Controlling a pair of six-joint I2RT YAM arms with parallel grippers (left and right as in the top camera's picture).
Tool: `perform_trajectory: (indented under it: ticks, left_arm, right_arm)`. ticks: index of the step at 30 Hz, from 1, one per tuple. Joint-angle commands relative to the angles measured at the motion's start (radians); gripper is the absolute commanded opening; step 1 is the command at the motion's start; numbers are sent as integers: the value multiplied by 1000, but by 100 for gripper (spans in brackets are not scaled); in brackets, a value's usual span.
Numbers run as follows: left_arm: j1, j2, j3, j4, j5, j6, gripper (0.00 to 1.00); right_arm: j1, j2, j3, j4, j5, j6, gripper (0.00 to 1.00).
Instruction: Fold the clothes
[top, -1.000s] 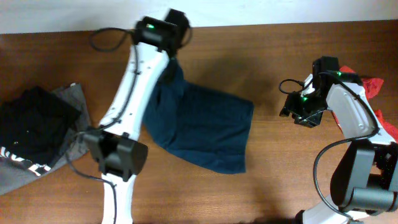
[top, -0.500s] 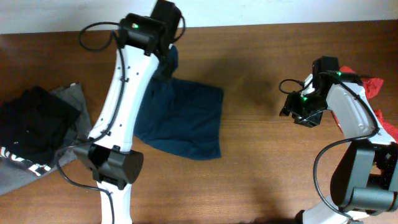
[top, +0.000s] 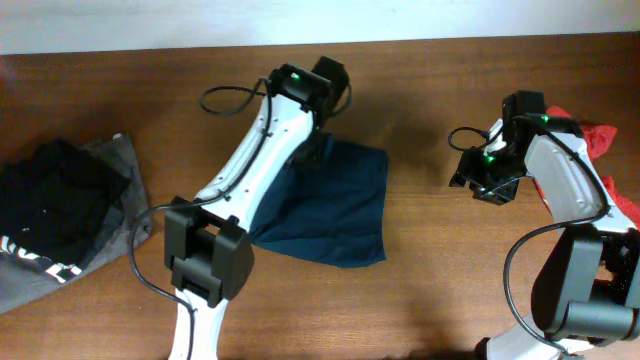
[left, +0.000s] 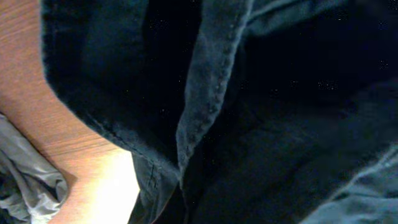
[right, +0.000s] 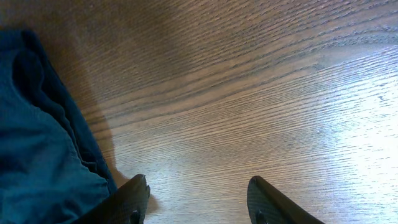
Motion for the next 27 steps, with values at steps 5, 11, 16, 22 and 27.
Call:
perform_trajectory:
  ticks: [5, 11, 16, 22, 27]
  left_arm:
    - [-12, -2, 58, -29, -10, -33, 0]
    - [-40, -2, 62, -38, -10, -48, 0]
    - [-37, -3, 77, -77, -152, -48, 0]
    - [8, -21, 183, -191, -354, -29, 0]
    - [42, -47, 244, -191, -378, 11, 0]
  right_arm:
    - [-2, 0, -3, 0, 15, 2, 56]
    - [-2, 0, -3, 0, 15, 2, 56]
    - [-2, 0, -3, -3, 15, -3, 57]
    - [-1, 0, -3, -1, 15, -6, 57]
    - [-1, 0, -3, -2, 15, -6, 57]
